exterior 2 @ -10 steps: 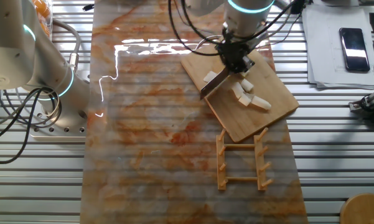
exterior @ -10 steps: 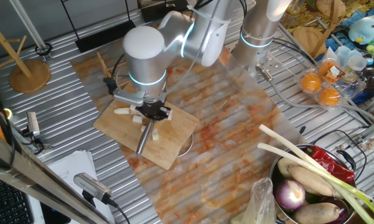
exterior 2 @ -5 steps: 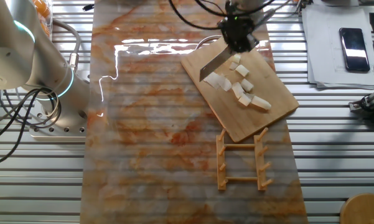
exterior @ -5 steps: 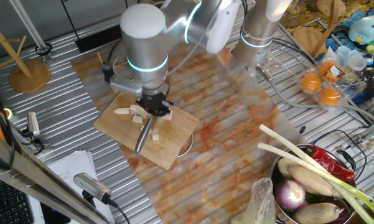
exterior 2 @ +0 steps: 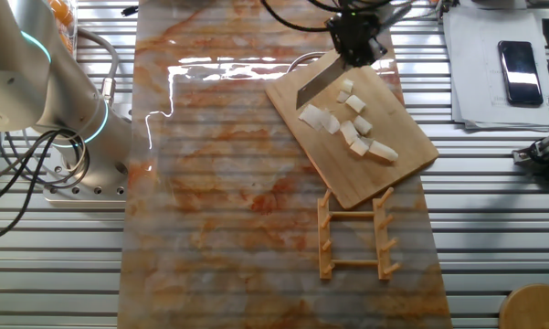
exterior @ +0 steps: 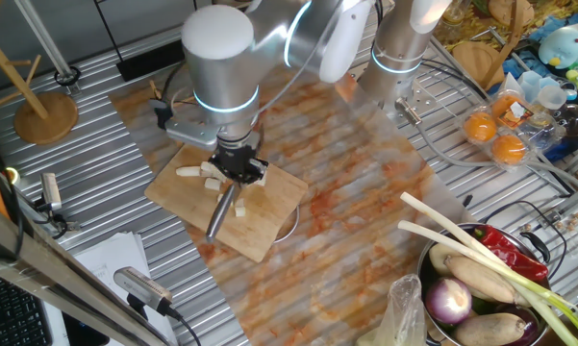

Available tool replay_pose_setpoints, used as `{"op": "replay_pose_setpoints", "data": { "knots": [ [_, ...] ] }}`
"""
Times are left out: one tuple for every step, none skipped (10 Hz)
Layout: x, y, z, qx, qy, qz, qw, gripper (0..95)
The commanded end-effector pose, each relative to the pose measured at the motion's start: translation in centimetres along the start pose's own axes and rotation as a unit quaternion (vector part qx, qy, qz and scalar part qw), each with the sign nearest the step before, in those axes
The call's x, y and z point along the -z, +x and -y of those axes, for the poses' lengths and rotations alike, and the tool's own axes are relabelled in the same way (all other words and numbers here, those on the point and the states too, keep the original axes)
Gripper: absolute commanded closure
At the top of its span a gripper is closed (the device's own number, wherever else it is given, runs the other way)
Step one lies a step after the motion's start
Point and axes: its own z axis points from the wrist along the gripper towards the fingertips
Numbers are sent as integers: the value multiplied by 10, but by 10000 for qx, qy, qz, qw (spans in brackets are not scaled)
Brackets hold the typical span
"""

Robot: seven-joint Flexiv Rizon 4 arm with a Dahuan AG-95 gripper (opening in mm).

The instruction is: Chop the scallions

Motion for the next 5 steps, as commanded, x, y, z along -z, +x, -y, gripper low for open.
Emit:
{"op": "replay_pose_setpoints", "data": {
  "knots": [
    [0, -7, 0, -107, 2, -15, 9999, 950],
    [0, -12, -1, -165, 7, -6, 9999, 950],
    [1, -15, -2, -218, 8, 2, 9998, 950],
    [0, -17, -2, -237, 18, -7, 9997, 950],
    [0, -17, -2, -299, 10, -1, 9996, 950]
  ]
}}
